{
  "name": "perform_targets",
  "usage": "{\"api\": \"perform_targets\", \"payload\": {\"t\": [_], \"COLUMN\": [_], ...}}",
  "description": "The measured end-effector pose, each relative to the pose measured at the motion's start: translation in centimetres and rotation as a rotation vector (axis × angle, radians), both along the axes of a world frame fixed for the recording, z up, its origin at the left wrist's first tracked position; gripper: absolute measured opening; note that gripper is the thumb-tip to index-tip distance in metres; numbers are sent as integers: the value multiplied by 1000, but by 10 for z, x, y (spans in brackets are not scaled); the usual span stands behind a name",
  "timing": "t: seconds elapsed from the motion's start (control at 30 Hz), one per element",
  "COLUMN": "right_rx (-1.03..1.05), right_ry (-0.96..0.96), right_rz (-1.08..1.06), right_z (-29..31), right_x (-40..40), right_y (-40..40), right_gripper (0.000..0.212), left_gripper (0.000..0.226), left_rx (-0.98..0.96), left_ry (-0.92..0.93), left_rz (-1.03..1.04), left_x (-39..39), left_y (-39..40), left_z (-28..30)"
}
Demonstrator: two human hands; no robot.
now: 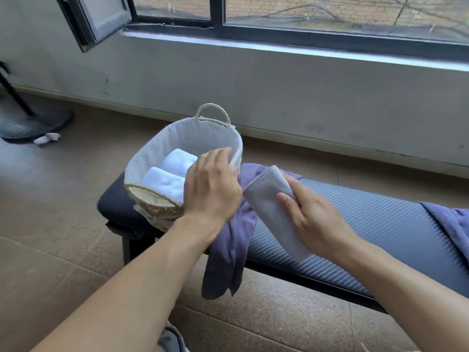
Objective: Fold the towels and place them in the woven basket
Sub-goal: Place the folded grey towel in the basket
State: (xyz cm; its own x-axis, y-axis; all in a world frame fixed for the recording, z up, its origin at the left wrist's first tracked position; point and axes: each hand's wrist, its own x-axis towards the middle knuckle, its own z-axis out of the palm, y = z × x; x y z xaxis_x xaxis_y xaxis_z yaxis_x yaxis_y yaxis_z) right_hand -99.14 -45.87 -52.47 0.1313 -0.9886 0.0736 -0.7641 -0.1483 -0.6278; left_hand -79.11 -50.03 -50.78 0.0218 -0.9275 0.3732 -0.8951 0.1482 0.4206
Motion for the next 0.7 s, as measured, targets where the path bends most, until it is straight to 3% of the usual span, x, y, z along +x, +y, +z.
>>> {"api": "perform_targets", "payload": {"t": [0.17,0.43,0.6,0.7], "right_rx": [-104,-131,-64,-48], "right_ry": [-149,173,475,543], "right_rz": [-41,143,221,218], "right_z": [30,73,59,44], "right_x": [25,108,145,155], "right_y": [-40,-153,-210,-225], "right_gripper": [36,36,35,38], "left_gripper": [40,38,43,47], "left_rx": [454,716,766,773], "left_ry": [-408,-443,-458,-468], "left_rz": [152,116,57,49], "left_x": [26,43,43,43], "left_y": [-9,-20,-21,-23], "left_z": [20,29,24,19]}}
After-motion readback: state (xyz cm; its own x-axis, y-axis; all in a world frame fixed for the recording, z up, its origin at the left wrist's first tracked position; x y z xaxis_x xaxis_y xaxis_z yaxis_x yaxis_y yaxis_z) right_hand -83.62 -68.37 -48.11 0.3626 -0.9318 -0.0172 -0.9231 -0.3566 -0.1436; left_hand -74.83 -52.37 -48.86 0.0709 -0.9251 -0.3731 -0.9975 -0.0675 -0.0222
